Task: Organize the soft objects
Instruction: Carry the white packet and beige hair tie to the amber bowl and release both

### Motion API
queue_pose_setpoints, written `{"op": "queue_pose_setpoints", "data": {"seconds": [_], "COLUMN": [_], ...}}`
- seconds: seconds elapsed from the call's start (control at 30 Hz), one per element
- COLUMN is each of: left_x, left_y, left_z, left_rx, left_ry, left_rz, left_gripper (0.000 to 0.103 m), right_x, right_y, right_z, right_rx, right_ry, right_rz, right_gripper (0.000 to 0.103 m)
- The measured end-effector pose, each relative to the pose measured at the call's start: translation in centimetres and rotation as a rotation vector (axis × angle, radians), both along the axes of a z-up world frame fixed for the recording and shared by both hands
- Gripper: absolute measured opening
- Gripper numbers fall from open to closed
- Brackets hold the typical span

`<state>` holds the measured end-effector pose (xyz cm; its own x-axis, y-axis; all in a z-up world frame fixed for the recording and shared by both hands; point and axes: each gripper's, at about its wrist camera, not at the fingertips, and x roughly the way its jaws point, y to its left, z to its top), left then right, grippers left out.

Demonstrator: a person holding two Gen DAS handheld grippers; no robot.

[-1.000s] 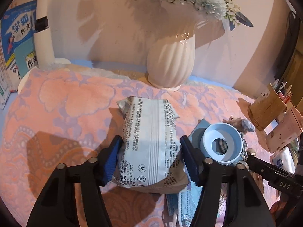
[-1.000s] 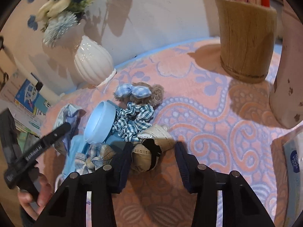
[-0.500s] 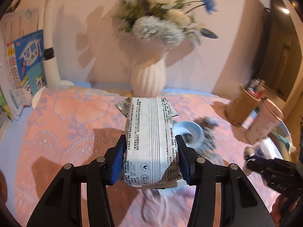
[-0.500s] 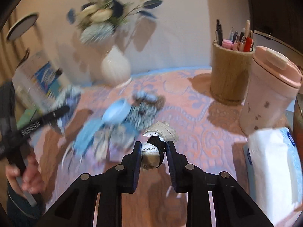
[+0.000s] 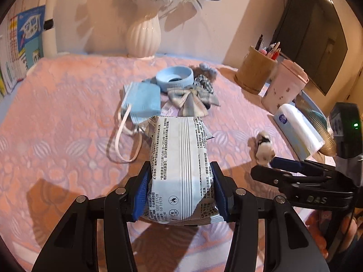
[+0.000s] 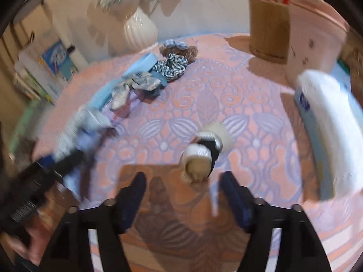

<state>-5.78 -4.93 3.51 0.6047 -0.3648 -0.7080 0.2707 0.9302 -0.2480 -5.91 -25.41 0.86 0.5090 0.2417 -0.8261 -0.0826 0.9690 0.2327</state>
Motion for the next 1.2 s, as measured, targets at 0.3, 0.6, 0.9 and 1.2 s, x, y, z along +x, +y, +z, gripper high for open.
{"op": "queue_pose_setpoints", "data": {"seconds": [0.3, 0.6, 0.9, 1.2], "left_x": [-0.4, -0.7, -2.4, -2.3], "left_y": [-0.6, -1.1, -3.8, -12.1], "left_z": [-0.1, 0.1, 4.9, 11.2], "left_rx": [0.039, 0.077, 0.045, 0.034], "left_ry": [-0.027, -0.045, -0.137, -0.255], "left_rz": [0.001, 0.012, -0.064, -0.227], "left_gripper": [0.047, 0.047, 0.047, 0.047], "right_x": [2.3, 1.3, -2.6, -6.4], "right_y": [-2.1, -0.6, -4.5, -12.3], "right_z": [0.3, 0.4, 5.2, 10.8], "right_rx": [0.156, 0.044, 0.086, 0.062], "right_ry": [0.040, -0.041, -0.190, -0.408], "right_rz": [-0.187, -0.136, -0.140, -0.272], "right_gripper": [0.073, 0.026, 0.026, 0.026]}}
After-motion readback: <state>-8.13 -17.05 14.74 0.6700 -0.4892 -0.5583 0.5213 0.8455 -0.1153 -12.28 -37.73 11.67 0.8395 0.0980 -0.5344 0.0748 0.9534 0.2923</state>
